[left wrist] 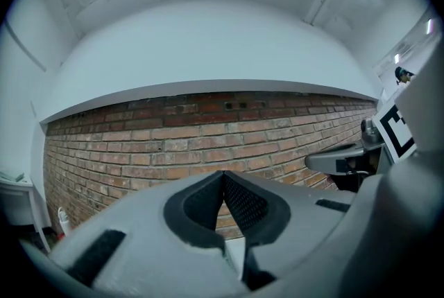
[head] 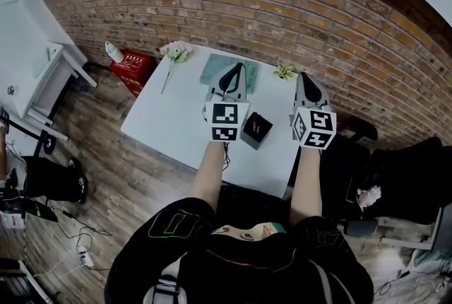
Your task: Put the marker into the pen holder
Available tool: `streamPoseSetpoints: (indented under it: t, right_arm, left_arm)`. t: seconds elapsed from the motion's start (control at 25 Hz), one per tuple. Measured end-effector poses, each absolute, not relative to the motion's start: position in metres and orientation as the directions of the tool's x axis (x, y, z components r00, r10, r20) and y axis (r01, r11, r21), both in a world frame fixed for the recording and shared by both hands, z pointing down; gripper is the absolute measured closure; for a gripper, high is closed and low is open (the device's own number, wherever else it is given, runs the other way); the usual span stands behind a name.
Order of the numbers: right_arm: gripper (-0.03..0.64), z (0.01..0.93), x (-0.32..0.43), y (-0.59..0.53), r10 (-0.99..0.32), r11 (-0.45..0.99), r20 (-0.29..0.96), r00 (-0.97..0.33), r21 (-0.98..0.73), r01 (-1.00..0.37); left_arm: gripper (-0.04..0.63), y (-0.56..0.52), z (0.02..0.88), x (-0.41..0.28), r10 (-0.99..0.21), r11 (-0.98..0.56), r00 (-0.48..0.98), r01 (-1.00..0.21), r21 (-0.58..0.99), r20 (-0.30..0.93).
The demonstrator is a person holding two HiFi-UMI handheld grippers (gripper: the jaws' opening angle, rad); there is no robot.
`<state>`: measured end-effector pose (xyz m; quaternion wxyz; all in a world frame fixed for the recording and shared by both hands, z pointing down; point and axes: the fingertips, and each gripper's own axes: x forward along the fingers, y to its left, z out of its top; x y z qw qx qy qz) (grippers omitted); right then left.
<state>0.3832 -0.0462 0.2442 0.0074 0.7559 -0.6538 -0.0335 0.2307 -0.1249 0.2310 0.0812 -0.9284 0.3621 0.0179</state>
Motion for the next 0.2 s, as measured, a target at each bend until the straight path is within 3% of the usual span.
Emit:
streamPoseSetpoints:
  t: [0.2]
  right_arm:
    - [0.612,0.2477,0.3848,-0.0459,-0.988,-0.152,-0.039,0.15,0.058,-0.987]
  left_arm:
    - [0.588,-0.1248,0.2391,0.2306,-0.673,-0.721,0.735,-0.676,-0.151,-0.077]
